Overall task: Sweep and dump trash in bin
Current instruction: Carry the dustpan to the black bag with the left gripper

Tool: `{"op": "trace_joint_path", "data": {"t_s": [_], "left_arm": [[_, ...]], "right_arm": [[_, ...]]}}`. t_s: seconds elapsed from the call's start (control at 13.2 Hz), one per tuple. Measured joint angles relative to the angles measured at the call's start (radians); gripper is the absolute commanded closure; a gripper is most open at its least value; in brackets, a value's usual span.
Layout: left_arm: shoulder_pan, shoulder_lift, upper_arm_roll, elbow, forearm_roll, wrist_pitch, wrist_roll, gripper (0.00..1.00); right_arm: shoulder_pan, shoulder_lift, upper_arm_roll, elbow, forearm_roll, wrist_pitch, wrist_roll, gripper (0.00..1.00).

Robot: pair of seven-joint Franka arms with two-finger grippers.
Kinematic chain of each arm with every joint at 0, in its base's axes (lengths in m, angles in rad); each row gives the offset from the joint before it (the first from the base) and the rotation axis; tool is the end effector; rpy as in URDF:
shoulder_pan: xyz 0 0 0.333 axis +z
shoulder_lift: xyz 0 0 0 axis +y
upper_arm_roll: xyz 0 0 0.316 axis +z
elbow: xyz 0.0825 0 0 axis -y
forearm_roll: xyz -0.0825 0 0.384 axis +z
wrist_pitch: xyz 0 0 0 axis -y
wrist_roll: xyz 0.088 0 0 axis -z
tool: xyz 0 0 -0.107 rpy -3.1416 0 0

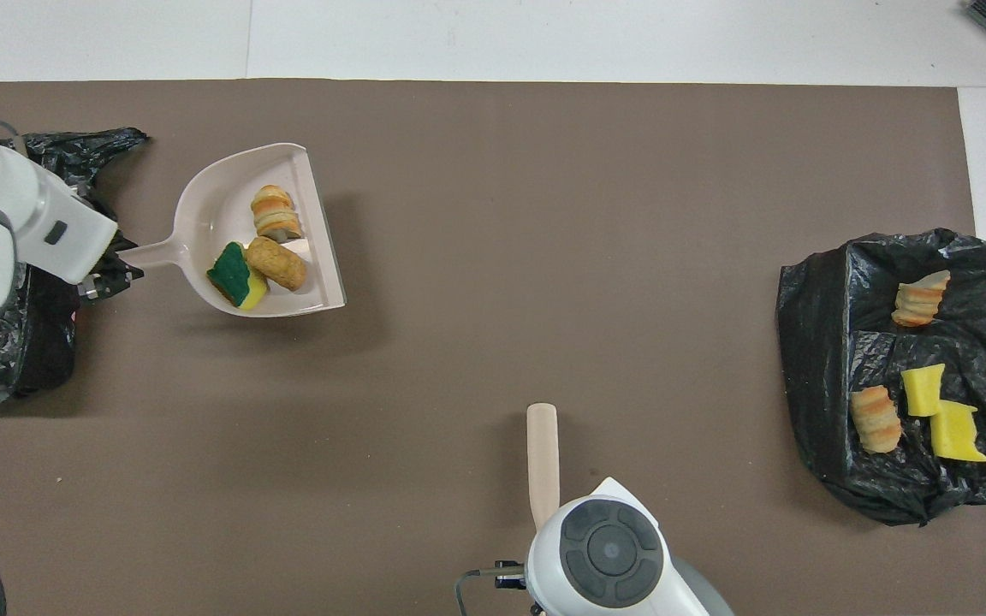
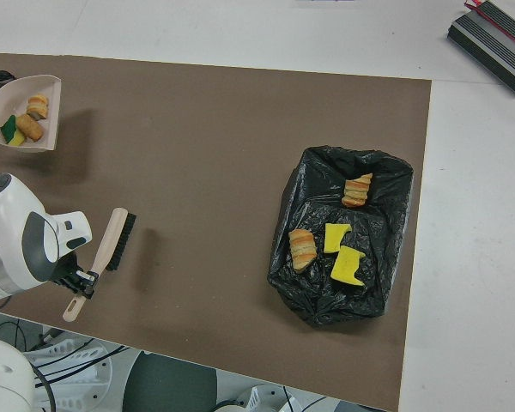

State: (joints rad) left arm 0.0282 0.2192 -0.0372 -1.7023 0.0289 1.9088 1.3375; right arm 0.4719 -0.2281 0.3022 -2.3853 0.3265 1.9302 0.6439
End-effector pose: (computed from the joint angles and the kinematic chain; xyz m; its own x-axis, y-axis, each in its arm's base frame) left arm 0.6248 -0.0020 0.4610 0.2136 -0.9767 -0.0215 -0.9768 -0.2138 0.0079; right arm 0.2979 0.3231 0.3887 0.9488 -0.0323 -0.3142 -0.0391 -0.9991 -0.0155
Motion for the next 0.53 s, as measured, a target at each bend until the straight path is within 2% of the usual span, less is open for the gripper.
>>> {"op": "trace_joint_path", "data": {"t_s": [0.3,0.53], "left_arm": [[0.17,0.062,-0.001,0.107,-0.001,-0.037,0.233,1.0],[0.283,0.07,0.002,0.15,0.001,-0.06,0.379,1.0]], "right_arm": [[0.043,0.004,0.0,-0.045,0.0,0.073,-0.002,1.0],[0.06,0.011,0.0,-0.064,0.0,0.096,-0.002,0.92]]}}
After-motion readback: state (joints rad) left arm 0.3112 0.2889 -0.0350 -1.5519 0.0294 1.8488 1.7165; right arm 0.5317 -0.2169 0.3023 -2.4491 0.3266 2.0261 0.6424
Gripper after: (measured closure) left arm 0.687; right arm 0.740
